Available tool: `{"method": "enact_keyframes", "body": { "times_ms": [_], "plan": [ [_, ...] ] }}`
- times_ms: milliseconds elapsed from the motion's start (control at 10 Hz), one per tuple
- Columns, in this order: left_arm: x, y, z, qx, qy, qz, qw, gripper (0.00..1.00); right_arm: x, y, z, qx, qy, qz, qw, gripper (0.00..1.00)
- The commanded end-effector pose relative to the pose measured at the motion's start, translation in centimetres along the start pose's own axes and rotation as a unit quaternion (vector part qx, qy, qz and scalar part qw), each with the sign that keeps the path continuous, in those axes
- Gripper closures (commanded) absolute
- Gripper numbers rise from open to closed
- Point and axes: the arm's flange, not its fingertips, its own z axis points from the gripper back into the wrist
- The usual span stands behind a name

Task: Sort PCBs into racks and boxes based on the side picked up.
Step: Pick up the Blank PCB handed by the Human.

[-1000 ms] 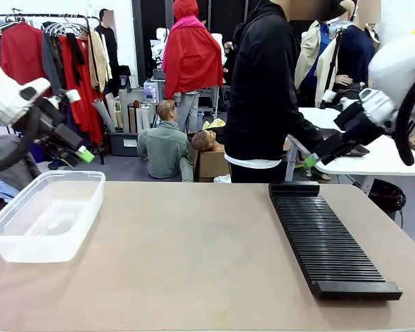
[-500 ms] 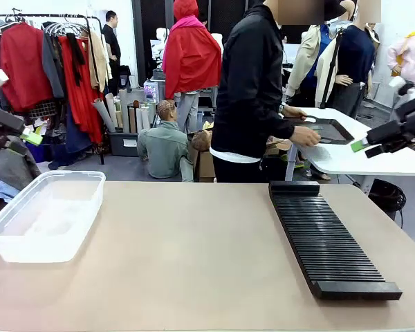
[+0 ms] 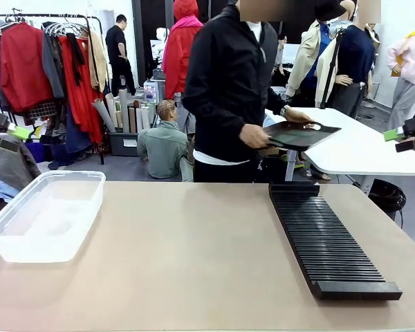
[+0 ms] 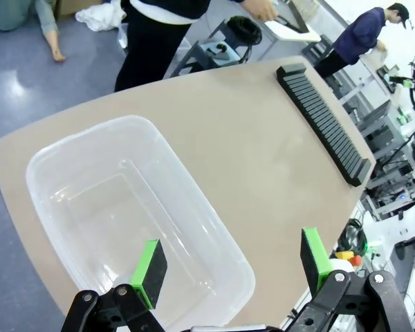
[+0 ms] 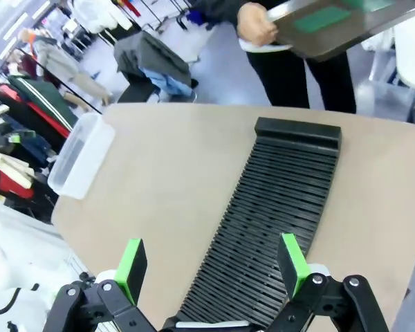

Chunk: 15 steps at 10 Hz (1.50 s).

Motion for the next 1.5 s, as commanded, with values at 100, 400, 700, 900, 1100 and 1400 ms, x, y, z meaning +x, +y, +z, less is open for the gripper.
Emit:
{"method": "enact_keyframes", "body": {
  "times_ms": [100, 400, 700, 900, 1100, 1400],
  "plan": [
    [-0.1, 0.6, -0.2, -0.027, -0.018, -0.014, 0.999, 0.00, -0.6, 0.7, 0.2, 0.029, -0.027, 0.016, 0.999, 0.00],
    [-0.2, 0.5, -0.2, -0.032, -0.023, -0.017, 0.999, 0.00, -0.5, 1.6, 1.1, 0.023, -0.036, 0.016, 0.999, 0.00],
    [0.1, 0.3, -0.2, -0.035, -0.022, -0.018, 0.999, 0.00, -0.5, 1.7, 1.5, 0.026, -0.046, 0.012, 0.999, 0.00],
    [0.3, 0.2, -0.1, -0.038, -0.034, -0.016, 0.999, 0.00, -0.4, 2.0, 1.7, 0.031, -0.047, 0.015, 0.998, 0.00],
    [0.0, 0.2, -0.3, -0.025, -0.010, -0.008, 1.000, 0.00, 0.0, 1.4, 1.7, 0.017, -0.029, 0.007, 0.999, 0.00],
    [0.0, 0.2, -0.3, -0.025, -0.010, -0.008, 1.000, 0.00, 0.0, 1.4, 1.7, 0.017, -0.029, 0.007, 0.999, 0.00]
  ]
}}
